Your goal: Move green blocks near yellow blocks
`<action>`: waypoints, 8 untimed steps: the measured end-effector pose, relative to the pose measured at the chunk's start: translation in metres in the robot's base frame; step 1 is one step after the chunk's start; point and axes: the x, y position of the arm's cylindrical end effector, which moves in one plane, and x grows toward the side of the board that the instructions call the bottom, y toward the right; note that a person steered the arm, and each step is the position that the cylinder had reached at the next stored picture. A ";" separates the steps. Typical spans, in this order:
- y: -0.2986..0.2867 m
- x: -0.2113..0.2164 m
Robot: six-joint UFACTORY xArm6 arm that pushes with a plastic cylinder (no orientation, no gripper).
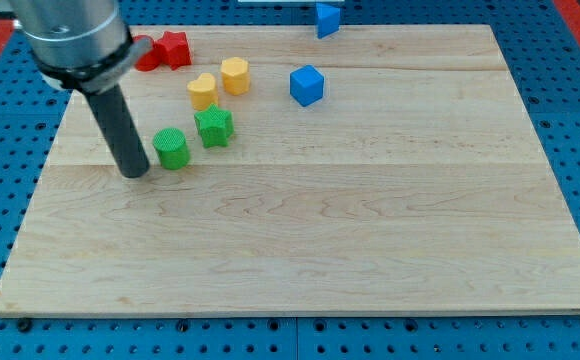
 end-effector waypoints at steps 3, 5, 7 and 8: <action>-0.075 -0.006; -0.090 -0.009; -0.090 -0.009; -0.087 -0.009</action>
